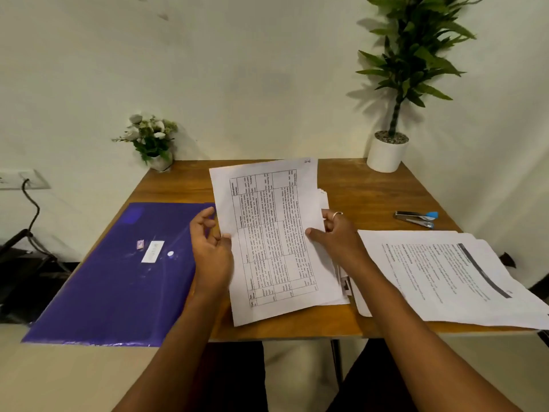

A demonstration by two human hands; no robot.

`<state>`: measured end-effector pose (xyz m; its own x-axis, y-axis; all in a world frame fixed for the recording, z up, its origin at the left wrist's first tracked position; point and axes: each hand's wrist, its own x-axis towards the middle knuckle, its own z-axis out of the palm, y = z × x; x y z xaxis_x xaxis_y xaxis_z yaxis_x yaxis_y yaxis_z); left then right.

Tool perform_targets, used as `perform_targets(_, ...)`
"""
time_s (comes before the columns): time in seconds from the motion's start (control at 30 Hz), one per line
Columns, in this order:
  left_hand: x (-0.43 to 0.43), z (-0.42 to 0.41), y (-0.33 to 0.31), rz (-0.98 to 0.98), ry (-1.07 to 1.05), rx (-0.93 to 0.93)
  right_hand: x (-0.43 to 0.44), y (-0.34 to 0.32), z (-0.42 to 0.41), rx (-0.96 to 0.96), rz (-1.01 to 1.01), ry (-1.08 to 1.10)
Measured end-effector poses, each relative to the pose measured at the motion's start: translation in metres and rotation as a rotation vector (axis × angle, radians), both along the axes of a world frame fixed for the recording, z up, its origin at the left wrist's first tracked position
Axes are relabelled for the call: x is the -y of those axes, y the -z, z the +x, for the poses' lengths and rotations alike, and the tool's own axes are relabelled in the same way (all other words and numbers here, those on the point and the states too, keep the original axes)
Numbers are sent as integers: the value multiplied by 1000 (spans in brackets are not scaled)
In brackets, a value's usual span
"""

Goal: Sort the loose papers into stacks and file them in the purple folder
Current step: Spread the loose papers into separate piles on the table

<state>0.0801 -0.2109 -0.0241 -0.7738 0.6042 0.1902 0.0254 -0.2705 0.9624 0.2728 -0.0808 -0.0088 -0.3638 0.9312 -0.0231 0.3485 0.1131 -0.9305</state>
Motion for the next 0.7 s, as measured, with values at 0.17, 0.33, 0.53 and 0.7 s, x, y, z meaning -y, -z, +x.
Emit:
perform_targets(0.17,30,-43,-22,-358,15,119,13,-12,-36,-251,-268,46)
perform_targets(0.33,56,-101,-48,-620,93,-238,58,-5,-80,-465,-508,-53)
perform_targets(0.53,71,-175,-81,-1057,287,-907,56,-13,-94,-647,-619,-58)
perform_targets(0.7,56,-193,-76,-1365,367,-1203,86,-17,-99,-38,-409,-436)
